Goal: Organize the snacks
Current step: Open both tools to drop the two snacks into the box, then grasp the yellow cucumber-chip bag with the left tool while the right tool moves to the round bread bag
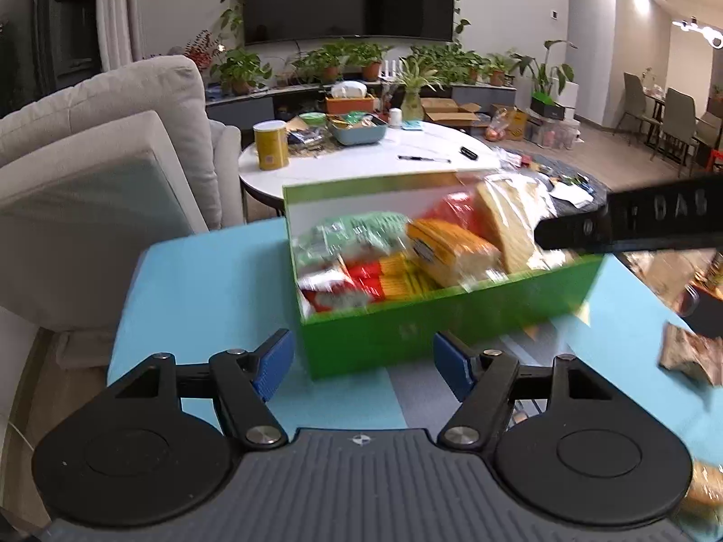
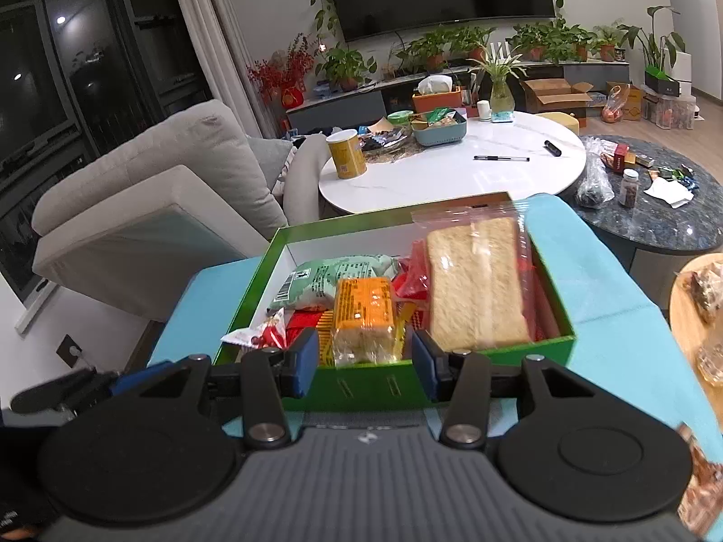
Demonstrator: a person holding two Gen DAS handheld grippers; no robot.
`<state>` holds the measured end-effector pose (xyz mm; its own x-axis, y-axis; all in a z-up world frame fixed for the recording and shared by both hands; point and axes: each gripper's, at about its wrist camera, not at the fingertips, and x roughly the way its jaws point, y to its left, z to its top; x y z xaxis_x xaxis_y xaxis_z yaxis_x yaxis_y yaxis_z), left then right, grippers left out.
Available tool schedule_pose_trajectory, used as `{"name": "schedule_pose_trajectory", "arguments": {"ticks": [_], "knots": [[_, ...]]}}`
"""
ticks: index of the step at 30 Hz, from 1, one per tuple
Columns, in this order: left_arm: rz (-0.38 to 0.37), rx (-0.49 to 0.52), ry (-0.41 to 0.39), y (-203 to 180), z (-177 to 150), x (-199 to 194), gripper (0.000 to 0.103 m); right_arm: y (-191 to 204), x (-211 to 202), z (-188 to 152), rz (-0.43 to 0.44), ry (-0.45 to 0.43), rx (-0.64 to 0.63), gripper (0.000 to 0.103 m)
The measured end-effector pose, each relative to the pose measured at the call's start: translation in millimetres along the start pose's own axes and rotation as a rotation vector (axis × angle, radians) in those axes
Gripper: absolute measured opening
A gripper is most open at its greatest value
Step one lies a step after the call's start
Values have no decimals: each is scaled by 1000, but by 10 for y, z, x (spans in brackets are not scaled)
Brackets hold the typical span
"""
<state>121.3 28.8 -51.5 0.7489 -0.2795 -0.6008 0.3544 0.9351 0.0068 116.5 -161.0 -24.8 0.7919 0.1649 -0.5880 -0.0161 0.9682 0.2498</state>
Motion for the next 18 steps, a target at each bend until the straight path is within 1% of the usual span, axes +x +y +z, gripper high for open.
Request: {"name": "schedule_pose_trajectory", "arguments": {"ticks": [2,4,8,11,18], "knots": [[-15,4,5,-32,-88,-87,68,-36,-82,-33,4,-2,4,64],[-29,4,7,-69,-177,-170,75,-71,-159,-76,8,-2,4,64],[-58,34,28,-207,-374,-299,76,-149,-289,-180,2,-1,-3,64],[-77,59,46,-310,-537,-370,80,-212,-357,-262,-8,4,-3,64],[-124,128,113,-467,-836,-425,80,-383,-473,-420,-14,22,27,64]]}}
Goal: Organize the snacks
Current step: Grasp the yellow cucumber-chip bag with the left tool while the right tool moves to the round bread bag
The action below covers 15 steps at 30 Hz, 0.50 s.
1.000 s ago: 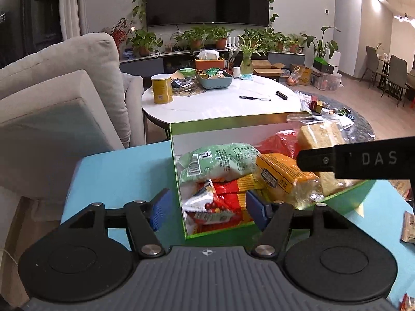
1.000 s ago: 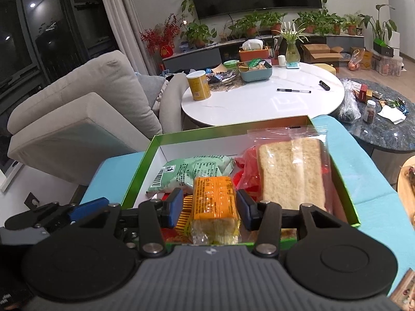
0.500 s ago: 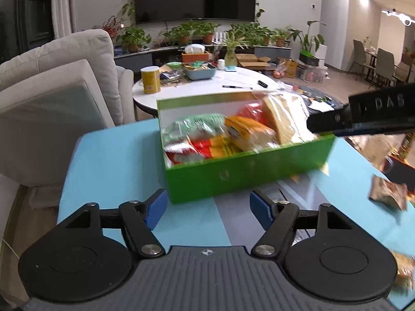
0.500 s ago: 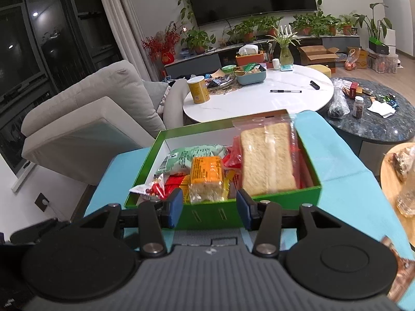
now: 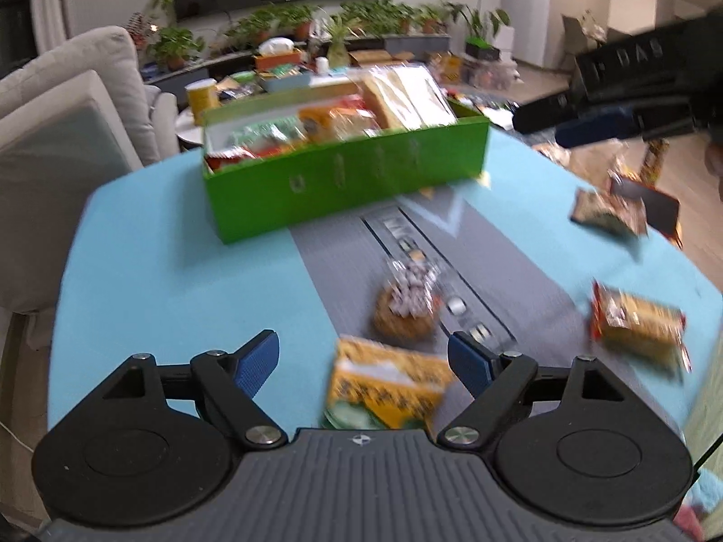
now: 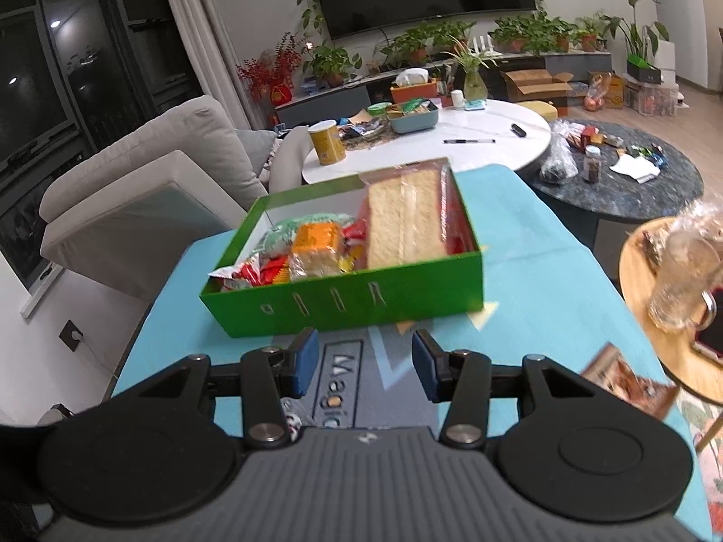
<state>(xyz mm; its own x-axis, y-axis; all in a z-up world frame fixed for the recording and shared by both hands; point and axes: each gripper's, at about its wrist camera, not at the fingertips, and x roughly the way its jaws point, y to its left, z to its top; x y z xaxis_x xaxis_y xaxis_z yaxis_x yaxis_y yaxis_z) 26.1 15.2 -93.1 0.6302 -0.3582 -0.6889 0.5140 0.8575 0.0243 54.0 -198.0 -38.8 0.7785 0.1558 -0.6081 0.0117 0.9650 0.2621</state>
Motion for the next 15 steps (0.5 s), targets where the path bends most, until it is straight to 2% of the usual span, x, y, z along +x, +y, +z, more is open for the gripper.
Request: {"name": "schedule_pose_trajectory", "arguments": {"ticks": [5,15], "knots": [[-11,34,30,-85,-102,32,80,-15,-30,-134,14,20,0,64],[-10,26,63,-64,-161,138,80,82,144,-296,64,95,4,64]]}}
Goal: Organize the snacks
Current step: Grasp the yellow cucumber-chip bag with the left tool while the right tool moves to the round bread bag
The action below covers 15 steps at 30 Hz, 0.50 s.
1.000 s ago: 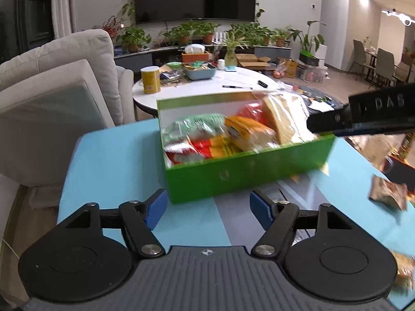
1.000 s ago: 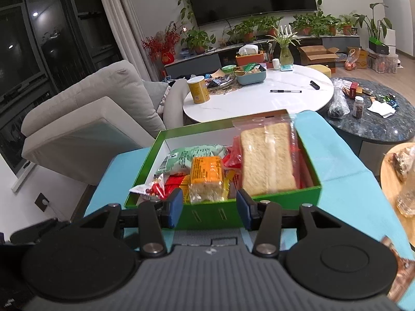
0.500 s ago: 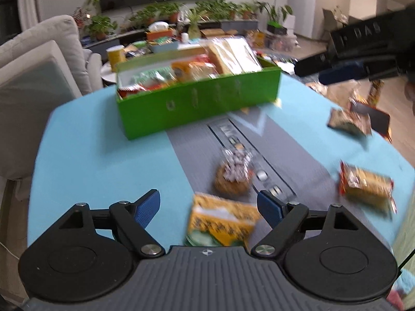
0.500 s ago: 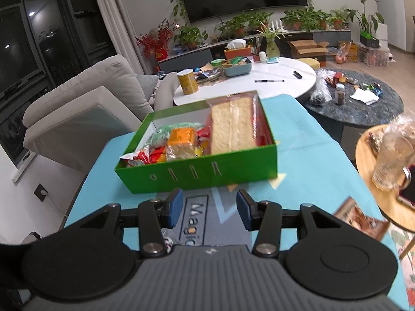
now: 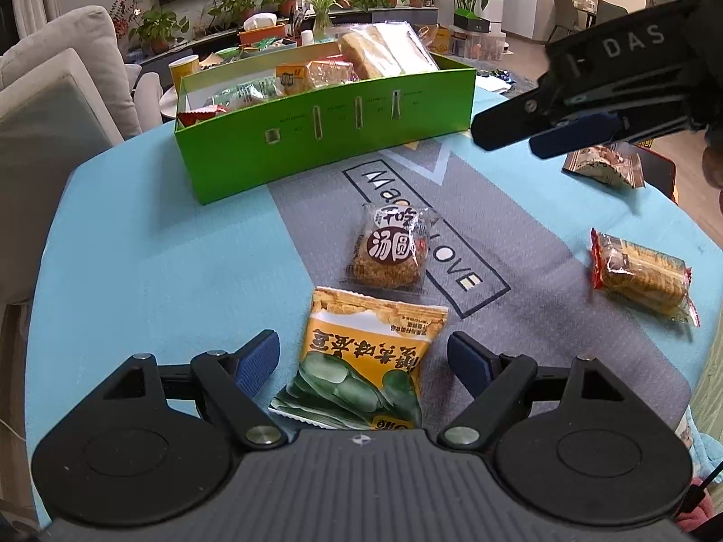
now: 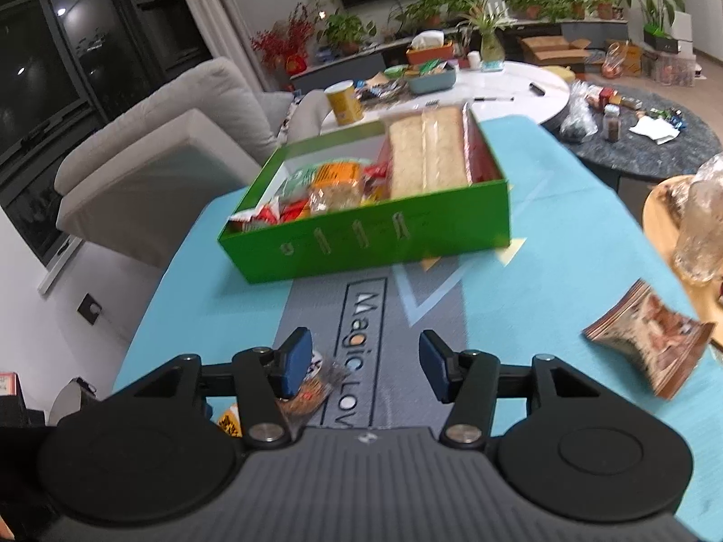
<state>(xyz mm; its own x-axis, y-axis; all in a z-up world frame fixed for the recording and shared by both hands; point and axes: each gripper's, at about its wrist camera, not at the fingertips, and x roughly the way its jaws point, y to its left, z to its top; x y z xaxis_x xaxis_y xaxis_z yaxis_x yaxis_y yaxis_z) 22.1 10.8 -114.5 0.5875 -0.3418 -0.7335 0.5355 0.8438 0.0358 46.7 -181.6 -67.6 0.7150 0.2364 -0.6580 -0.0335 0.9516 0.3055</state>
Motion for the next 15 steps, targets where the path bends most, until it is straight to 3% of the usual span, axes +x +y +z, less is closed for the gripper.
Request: {"name": "schedule_pose_trajectory", "arguments": {"ticks": [5,8,10,15], "knots": [[-16,3,8,8,-16,31,77,37,96,-43,14,33,8,65],[-29,-12,0,25,-7,34,66,62,142,-70,16,51,5,66],[-24,-11,-7,32,-6,19,52,82,168,-81,18,62,6,68],[-1,-56,-18,114,-19,-50,50,141,236,-117,21,89,11,72]]}}
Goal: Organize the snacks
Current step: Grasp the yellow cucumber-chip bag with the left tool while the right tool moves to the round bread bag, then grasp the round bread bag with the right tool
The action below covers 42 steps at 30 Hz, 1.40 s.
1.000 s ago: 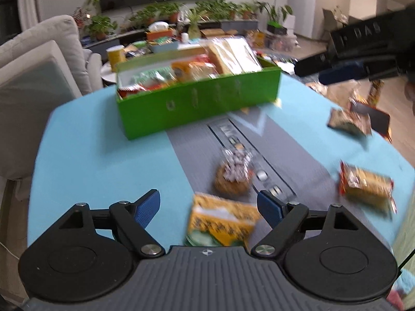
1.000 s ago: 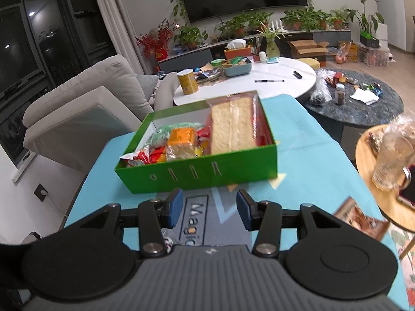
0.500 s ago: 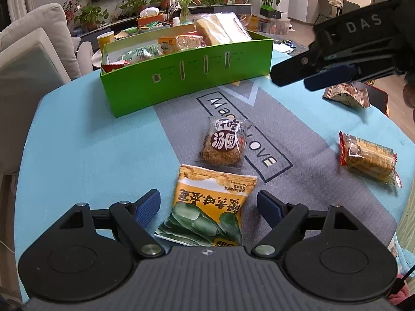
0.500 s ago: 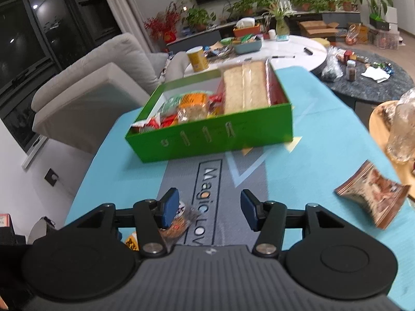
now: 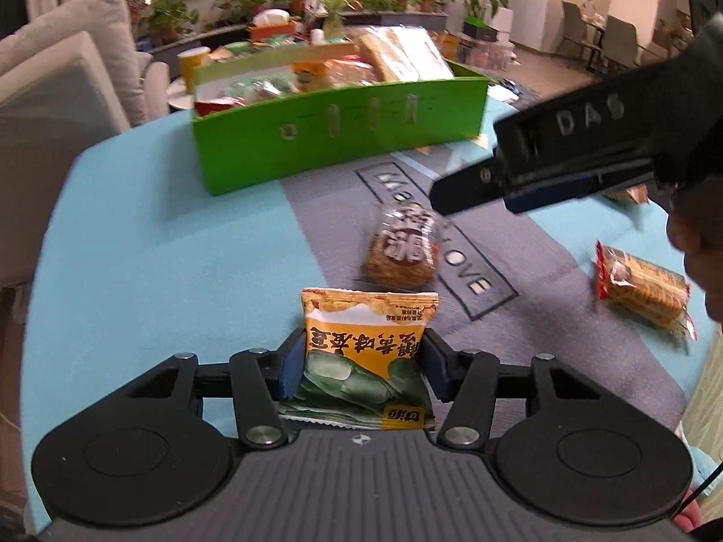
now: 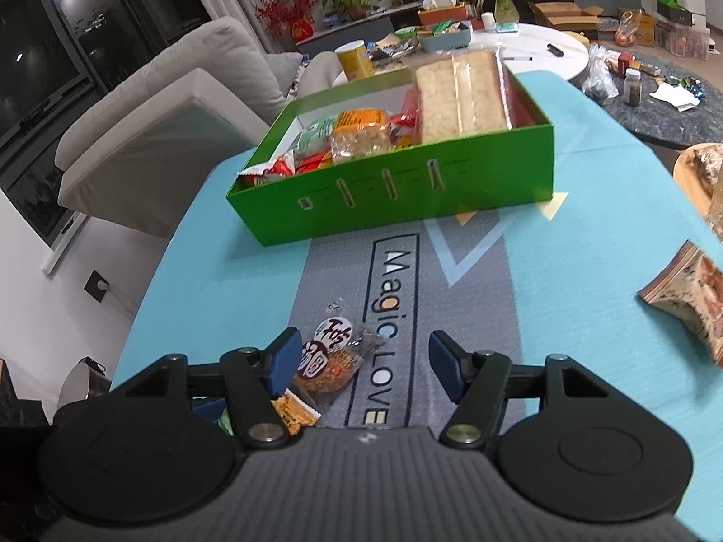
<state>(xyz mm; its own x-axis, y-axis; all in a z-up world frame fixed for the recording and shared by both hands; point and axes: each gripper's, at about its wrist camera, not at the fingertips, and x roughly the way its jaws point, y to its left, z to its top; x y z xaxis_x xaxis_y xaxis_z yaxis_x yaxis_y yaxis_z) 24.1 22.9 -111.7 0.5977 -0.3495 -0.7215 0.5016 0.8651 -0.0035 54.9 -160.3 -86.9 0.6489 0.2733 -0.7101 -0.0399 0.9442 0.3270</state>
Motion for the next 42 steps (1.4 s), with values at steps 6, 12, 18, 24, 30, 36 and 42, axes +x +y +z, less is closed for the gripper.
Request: {"name": "schedule_pose_trajectory", "arguments": {"ticks": [6,12,18,24,30,36,42], "knots": [[55,-51,-39,163,-30,-105,50,74,131,-16,-5,36,7,75],[108,-79,-61,329,-38,-199,50,231,258,-32,-16,59,-11,75],[131,-121,-74,491,-67,-273,50,388,380,-53,-71,74,-47,75],[134,-158,-76,611,-69,-252,50,498,487,-82,-126,68,-74,75],[124,-171,-82,647,-86,-250,50,567,489,-157,-185,38,-158,68],[123,-183,-84,656,-114,-271,50,501,435,-182,-145,26,-189,67],[126,-179,-87,642,-97,-288,50,498,445,-168,-129,38,-223,67]]}}
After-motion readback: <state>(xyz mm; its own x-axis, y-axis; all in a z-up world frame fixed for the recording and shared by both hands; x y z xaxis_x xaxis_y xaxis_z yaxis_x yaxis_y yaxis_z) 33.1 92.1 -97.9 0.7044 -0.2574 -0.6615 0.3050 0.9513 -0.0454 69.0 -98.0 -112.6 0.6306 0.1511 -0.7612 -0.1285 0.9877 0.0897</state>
